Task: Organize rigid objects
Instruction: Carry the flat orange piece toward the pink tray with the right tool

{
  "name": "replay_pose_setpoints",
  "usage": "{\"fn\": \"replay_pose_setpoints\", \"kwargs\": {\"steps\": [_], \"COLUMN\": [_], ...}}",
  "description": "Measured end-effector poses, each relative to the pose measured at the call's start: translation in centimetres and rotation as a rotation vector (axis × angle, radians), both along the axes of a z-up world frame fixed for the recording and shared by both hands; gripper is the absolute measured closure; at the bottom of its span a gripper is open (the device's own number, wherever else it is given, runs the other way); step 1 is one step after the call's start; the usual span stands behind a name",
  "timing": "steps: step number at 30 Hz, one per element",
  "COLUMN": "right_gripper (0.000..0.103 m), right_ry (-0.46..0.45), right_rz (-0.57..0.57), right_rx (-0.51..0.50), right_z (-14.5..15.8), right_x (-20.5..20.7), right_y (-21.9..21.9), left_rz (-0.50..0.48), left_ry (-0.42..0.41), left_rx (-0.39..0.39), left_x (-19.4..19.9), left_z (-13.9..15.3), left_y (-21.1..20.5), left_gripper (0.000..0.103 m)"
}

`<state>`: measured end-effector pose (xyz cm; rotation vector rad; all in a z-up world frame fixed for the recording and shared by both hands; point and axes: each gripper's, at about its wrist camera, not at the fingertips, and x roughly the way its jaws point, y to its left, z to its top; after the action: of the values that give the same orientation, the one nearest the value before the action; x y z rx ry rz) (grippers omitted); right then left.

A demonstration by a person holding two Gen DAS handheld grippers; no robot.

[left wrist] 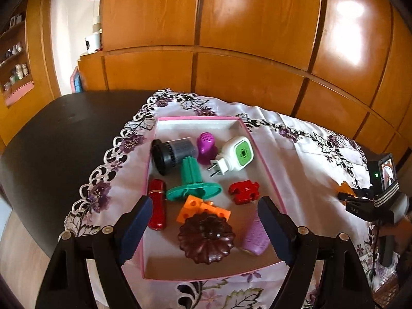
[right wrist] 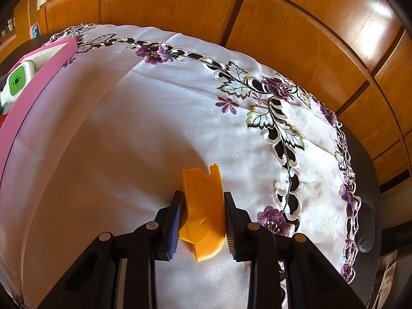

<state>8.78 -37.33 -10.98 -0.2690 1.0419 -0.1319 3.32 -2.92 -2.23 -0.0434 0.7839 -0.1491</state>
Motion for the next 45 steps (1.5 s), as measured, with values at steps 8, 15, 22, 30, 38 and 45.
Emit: {"fn": "replay_pose_setpoints", "kwargs": {"steps": [8,15,22,30,38,45], "right_gripper": [0.074,0.074,0.074,0.074,0.074,0.071], "right_ry": [0.003,-0.059,-0.163,-0.143,-0.006,-0.019], "right_rz": [-0.008,-0.025,0.099,0.355,0.336,0.331], "right_rx": [-0.001,0.039,0.191,0.327,0.388,0.380], "right_z": [0.2,2.1,6.7,7.9,3.1,1.9], "right_x": [0.1,-0.3,-1.5,-0.3,3.1,2.8], "right_y": [0.0,0.3,5.4,17.7,23.7,24.7], "left_rz": [0.043,0.082,0.140,0.180,0.193,0.202], "left_ry": [0.008,0.014,0.025,0.025,0.032,0.052], "left_rx": [-0.003,-0.013,-0.019,-0.029,-0.046,-0.048], "left_x": [-0.1,-0.1,-0.2,-0.7,-0.6,-0.5], "left_z": [-0.2,-0.5,-1.2,-1.3,-1.7,-2.3], "left_y": [1.8,3.8,6.4,8.1,8.9,9.0], "left_gripper": [0.019,0.019,0.019,0.019,0.016,0.011]}}
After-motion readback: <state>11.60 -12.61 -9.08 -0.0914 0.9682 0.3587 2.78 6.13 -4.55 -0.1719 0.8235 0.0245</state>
